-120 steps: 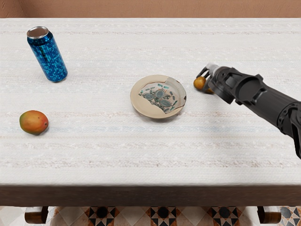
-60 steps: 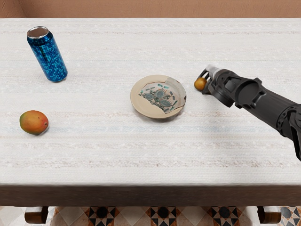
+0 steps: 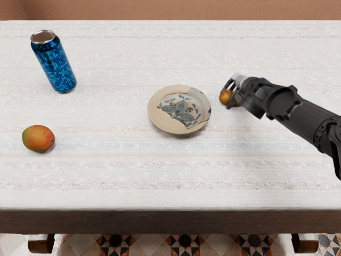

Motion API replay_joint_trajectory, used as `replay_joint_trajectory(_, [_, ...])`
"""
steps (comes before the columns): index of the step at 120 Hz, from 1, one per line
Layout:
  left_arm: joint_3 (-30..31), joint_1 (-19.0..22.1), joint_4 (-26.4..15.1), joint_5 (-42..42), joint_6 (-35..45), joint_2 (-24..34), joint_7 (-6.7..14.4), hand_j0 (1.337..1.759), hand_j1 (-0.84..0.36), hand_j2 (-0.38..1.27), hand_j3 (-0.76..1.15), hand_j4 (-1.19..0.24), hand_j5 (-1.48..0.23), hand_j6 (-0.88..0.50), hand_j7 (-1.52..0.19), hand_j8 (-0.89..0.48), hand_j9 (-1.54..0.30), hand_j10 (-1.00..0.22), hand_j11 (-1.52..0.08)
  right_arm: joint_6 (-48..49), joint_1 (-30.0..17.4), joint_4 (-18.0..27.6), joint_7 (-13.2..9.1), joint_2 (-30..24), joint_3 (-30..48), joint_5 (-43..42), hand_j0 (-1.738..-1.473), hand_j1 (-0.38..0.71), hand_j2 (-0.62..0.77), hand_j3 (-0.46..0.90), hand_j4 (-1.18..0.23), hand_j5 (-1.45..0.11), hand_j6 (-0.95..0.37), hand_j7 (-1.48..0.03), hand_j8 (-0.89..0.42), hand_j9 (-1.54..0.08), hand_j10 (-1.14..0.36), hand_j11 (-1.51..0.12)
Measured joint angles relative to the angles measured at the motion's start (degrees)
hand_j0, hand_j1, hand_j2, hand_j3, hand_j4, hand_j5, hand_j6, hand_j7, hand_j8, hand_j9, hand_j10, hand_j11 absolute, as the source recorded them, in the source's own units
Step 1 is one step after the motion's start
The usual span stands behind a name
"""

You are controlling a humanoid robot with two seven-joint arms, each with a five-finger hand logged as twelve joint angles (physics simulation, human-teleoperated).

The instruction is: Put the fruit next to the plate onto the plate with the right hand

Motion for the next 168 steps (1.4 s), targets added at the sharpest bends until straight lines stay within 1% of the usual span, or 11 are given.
replay_joint_trajectory(7, [0.0, 0.0, 0.0, 0.0, 0.0, 0.0, 0.0, 1.658, 0.32, 0.0, 0.0, -0.02, -0.03, -0.02, -0.03, -0.02, -0.03, -0.02, -0.03, 1.2, 0.1, 0.0, -0.1, 0.0, 0.8, 0.2, -1.657, 0.28, 0.14, 0.0, -0.64, -1.07, -0.45, -1.12, -0.5, -1.06, -0.53, -1.1])
replay_joint_trajectory(18, [0.0, 0.0, 0.0, 0.0, 0.0, 0.0, 0.0, 1.658, 0.32, 0.0, 0.0, -0.02, -0.03, -0.02, -0.03, -0.02, -0.03, -0.02, -0.03, 3.1, 0.5, 0.0, -0.1, 0.0, 2.5, 0.6, -1.653, 0.29, 0.21, 0.0, -0.6, -1.1, -0.44, -1.12, -0.48, -1.1, -0.53, -1.12])
replay_joint_trajectory(34, [0.0, 0.0, 0.0, 0.0, 0.0, 0.0, 0.0, 1.658, 0.32, 0.0, 0.0, -0.02, -0.03, -0.02, -0.03, -0.02, -0.03, -0.02, -0.03, 5.1, 1.5, 0.0, -0.3, 0.0, 3.7, 1.1, -1.652, 0.3, 0.27, 0.0, -0.59, -1.15, -0.44, -1.13, -0.46, -1.13, -0.56, -1.14])
replay_joint_trajectory(35, [0.0, 0.0, 0.0, 0.0, 0.0, 0.0, 0.0, 1.658, 0.32, 0.0, 0.0, -0.02, -0.03, -0.02, -0.03, -0.02, -0.03, -0.02, -0.03, 5.1, 1.6, 0.0, -0.3, 0.0, 3.8, 1.1, -1.652, 0.3, 0.27, 0.0, -0.59, -1.14, -0.44, -1.13, -0.51, -1.13, -0.55, -1.14])
replay_joint_trajectory(47, [0.0, 0.0, 0.0, 0.0, 0.0, 0.0, 0.0, 1.658, 0.32, 0.0, 0.0, -0.02, -0.03, -0.02, -0.03, -0.02, -0.03, -0.02, -0.03, 6.5, 2.0, 0.0, -0.4, 0.0, 4.6, 1.3, -1.652, 0.31, 0.34, 0.0, -0.59, -1.15, -0.45, -1.13, -0.48, -1.14, -0.6, -1.15])
replay_joint_trajectory(58, [0.0, 0.0, 0.0, 0.0, 0.0, 0.0, 0.0, 1.658, 0.32, 0.0, 0.0, -0.02, -0.03, -0.02, -0.03, -0.02, -0.03, -0.02, -0.03, 7.2, 2.1, 0.0, -0.5, 0.0, 4.6, 1.2, -1.653, 0.35, 0.4, 0.0, -0.58, -1.15, -0.43, -1.13, -0.48, -1.14, -0.58, -1.14])
replay_joint_trajectory(73, [0.0, 0.0, 0.0, 0.0, 0.0, 0.0, 0.0, 1.658, 0.32, 0.0, 0.0, -0.02, -0.03, -0.02, -0.03, -0.02, -0.03, -0.02, -0.03, 8.2, 2.3, -0.1, -0.7, 0.0, 4.7, 1.1, -1.654, 0.44, 0.57, 0.0, -0.56, -1.13, -0.4, -1.13, -0.47, -1.14, -0.58, -1.13])
replay_joint_trajectory(81, [0.0, 0.0, 0.0, 0.0, 0.0, 0.0, 0.0, 1.658, 0.32, 0.0, 0.0, -0.02, -0.03, -0.02, -0.03, -0.02, -0.03, -0.02, -0.03, 8.6, 2.3, -0.1, -0.7, -0.1, 4.8, 1.1, -1.654, 0.43, 0.52, 0.0, -0.57, -1.12, -0.38, -1.13, -0.46, -1.13, -0.6, -1.13])
replay_joint_trajectory(97, [0.0, 0.0, 0.0, 0.0, 0.0, 0.0, 0.0, 1.658, 0.32, 0.0, 0.0, -0.02, -0.03, -0.02, -0.03, -0.02, -0.03, -0.02, -0.03, 9.9, 2.5, -0.1, -0.8, -1.9, 5.2, 1.4, -1.655, 0.41, 0.56, 0.0, -0.64, -1.15, -0.43, -1.13, -0.48, -1.15, -0.68, -1.15])
replay_joint_trajectory(128, [0.0, 0.0, 0.0, 0.0, 0.0, 0.0, 0.0, 1.658, 0.32, 0.0, 0.0, -0.02, -0.03, -0.02, -0.03, -0.02, -0.03, -0.02, -0.03, 14.6, 3.9, 0.0, -0.9, -5.8, 6.4, 2.4, -1.655, 0.37, 0.5, 0.0, -0.73, -1.19, -0.44, -1.13, -0.49, -1.18, -0.69, -1.18])
replay_joint_trajectory(168, [0.0, 0.0, 0.0, 0.0, 0.0, 0.0, 0.0, 1.658, 0.32, 0.0, 0.0, -0.02, -0.03, -0.02, -0.03, -0.02, -0.03, -0.02, -0.03, 33.1, 6.9, 0.1, -0.9, -9.0, 11.5, 6.9, -1.657, 0.39, 0.56, 0.0, -0.82, -1.21, -0.45, -1.13, -0.48, -1.19, -0.7, -1.19])
